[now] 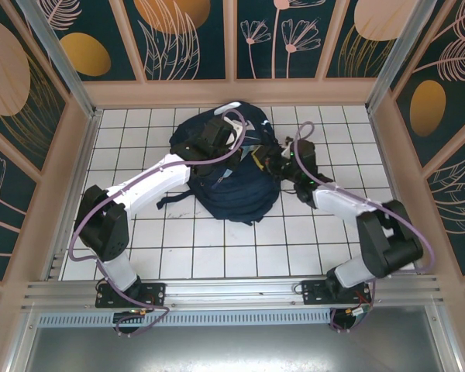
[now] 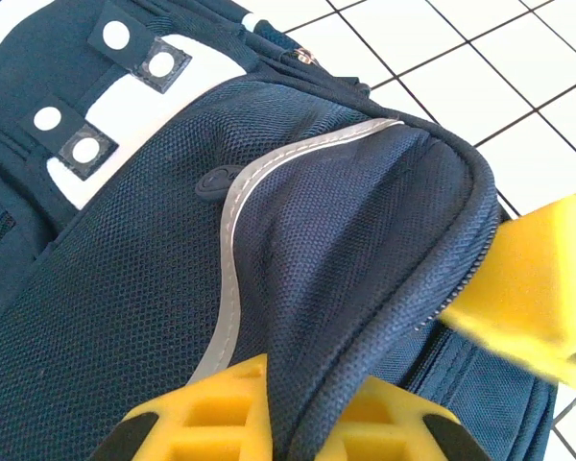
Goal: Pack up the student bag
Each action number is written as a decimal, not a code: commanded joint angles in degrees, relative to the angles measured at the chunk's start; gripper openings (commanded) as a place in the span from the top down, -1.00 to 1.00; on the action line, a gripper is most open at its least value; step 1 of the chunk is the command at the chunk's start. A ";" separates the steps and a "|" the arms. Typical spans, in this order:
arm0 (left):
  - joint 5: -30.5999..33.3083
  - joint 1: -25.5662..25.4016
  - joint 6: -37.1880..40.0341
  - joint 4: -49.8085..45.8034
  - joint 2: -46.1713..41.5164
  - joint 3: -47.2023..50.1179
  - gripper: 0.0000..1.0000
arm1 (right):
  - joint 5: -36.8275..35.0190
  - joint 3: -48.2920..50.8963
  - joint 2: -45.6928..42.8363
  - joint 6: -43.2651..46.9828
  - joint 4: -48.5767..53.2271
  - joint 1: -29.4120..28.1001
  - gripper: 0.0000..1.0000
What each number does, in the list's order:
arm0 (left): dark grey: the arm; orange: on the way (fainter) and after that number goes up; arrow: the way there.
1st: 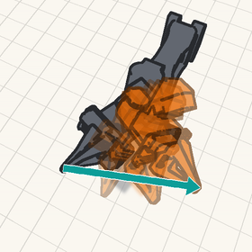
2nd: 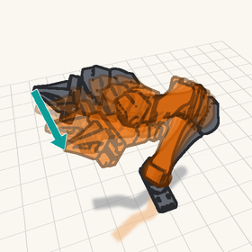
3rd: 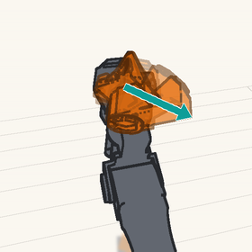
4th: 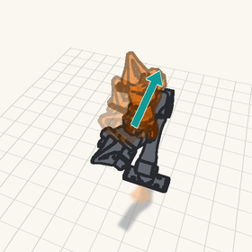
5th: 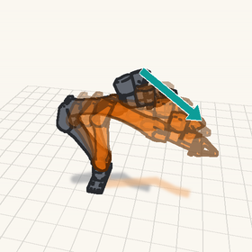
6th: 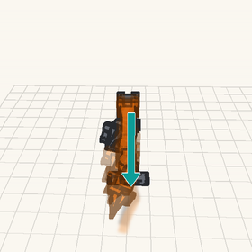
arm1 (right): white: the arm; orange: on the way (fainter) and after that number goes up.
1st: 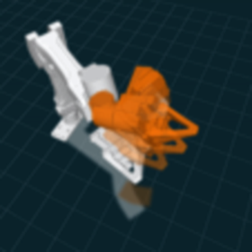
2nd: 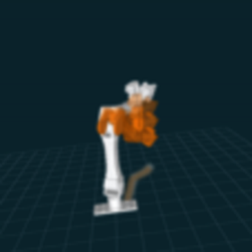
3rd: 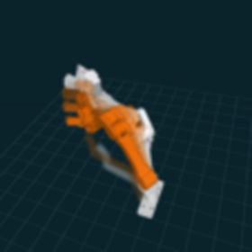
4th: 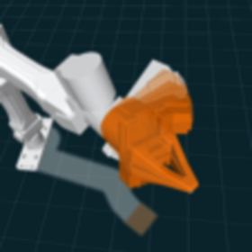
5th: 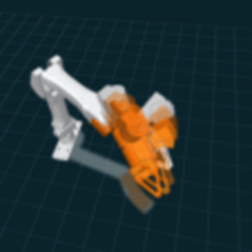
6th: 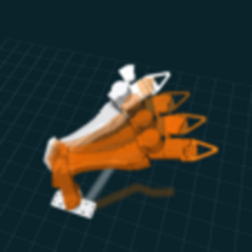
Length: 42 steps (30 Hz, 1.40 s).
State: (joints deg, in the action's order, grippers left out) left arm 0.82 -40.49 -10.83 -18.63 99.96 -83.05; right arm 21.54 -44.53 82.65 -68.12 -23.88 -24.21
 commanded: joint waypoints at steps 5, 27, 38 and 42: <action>-4.56 -0.83 -1.47 7.35 -0.21 -2.55 1.00 | -5.70 -6.18 -2.13 14.16 21.04 6.13 0.29; -5.64 5.93 -17.44 10.90 -15.80 15.33 -0.66 | -8.93 -13.13 -5.83 28.00 37.49 4.18 0.13; -2.91 16.02 -33.01 15.11 -28.22 37.03 -0.74 | -28.64 -15.63 -4.69 21.93 48.74 -27.55 -0.10; -4.35 18.98 -35.71 18.63 -29.36 41.31 -0.76 | -35.63 -21.97 3.79 19.46 51.63 -35.79 -0.11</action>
State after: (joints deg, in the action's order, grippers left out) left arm -2.96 -22.85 -42.26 -5.10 72.36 -43.64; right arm -5.23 -62.04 81.93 -45.54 23.11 -57.04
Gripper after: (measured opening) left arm 0.879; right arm 0.556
